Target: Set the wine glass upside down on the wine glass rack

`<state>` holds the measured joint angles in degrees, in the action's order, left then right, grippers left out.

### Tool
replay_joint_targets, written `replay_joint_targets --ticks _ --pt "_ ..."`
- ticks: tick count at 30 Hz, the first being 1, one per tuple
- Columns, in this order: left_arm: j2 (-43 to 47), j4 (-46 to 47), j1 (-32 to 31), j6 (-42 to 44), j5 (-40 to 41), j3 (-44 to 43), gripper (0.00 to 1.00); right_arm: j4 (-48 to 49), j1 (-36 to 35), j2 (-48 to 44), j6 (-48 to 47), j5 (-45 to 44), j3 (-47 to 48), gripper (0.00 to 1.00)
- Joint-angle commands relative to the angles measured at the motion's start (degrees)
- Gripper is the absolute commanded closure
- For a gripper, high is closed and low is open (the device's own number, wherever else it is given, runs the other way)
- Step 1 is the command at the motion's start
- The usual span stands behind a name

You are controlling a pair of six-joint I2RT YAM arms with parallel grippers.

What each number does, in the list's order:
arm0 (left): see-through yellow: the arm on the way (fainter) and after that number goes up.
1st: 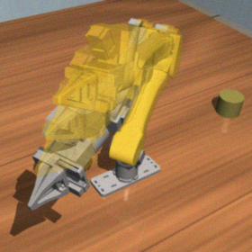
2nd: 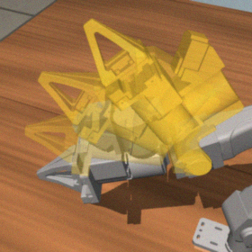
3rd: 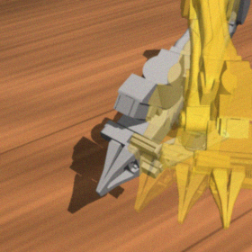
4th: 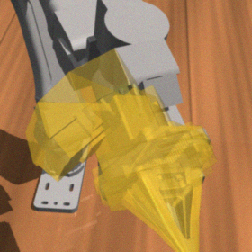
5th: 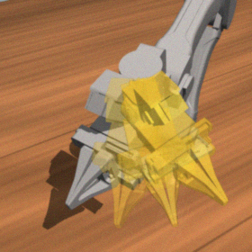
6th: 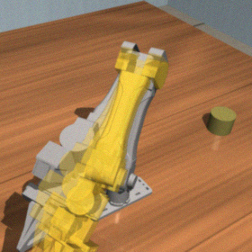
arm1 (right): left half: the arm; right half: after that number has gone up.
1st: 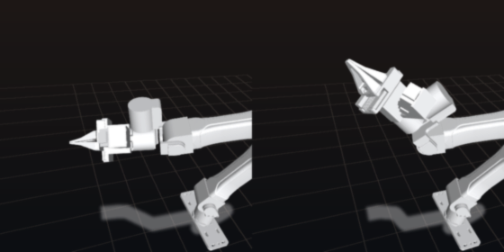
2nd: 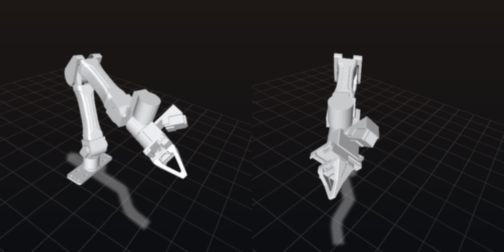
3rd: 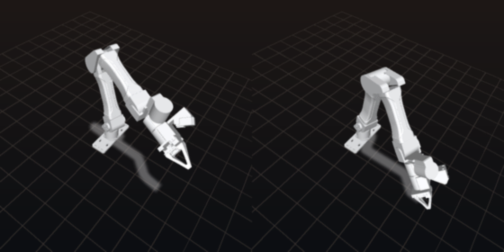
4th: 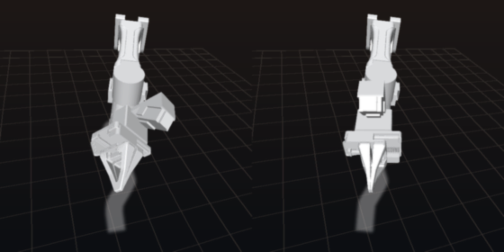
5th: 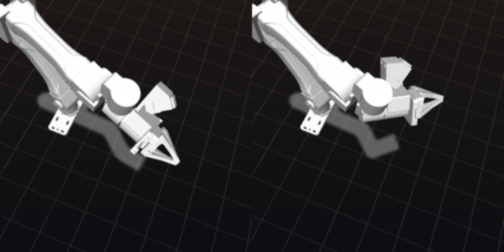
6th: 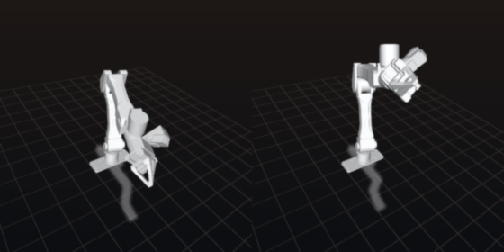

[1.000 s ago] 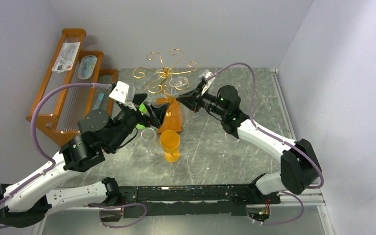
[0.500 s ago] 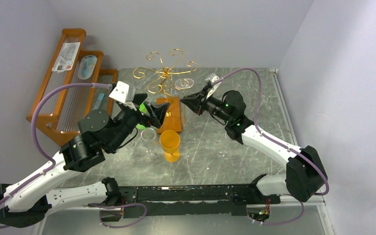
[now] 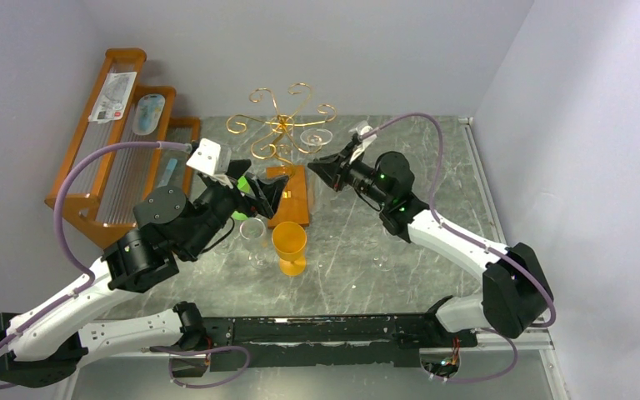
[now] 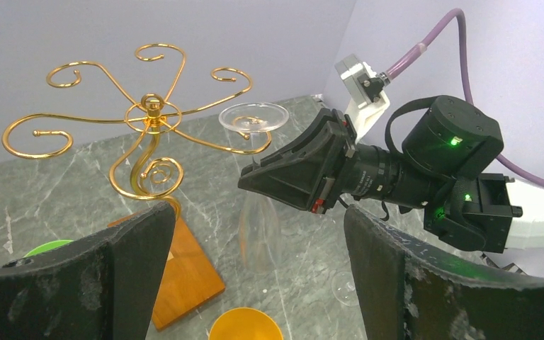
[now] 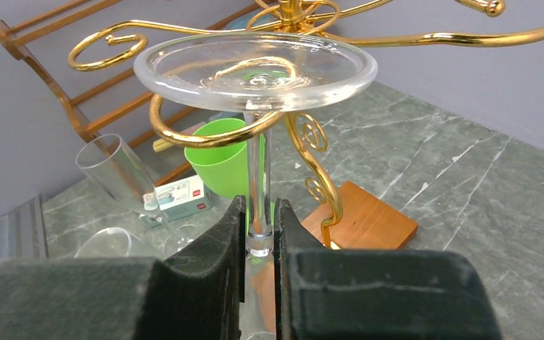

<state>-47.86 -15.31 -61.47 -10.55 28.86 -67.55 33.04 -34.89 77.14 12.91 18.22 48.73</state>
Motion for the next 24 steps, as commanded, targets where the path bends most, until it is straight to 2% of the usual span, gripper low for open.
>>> replay_joint_targets --ticks 1,6,10,14,24 --pt "0.04 -0.86 -0.23 -0.01 -0.64 -0.57 0.07 -0.73 -0.09 1.82 0.31 -2.06 2.55 1.0" --pt "0.04 -1.17 -0.23 -0.04 -0.76 -0.61 0.06 -2.91 -0.13 2.57 0.15 -2.1 3.41 0.94" --pt "-0.1 -2.38 -0.23 0.86 -1.15 -1.84 0.05 -2.7 -0.09 1.79 -1.46 0.22 2.31 0.8" --pt "0.28 -2.77 -0.23 1.28 -1.84 -2.08 0.04 -2.53 -0.09 0.34 -1.92 0.42 0.76 0.72" --pt "-0.12 -10.02 -0.23 -0.46 -3.02 -5.25 0.04 -7.18 -0.09 -6.76 3.57 -1.35 -3.08 0.56"
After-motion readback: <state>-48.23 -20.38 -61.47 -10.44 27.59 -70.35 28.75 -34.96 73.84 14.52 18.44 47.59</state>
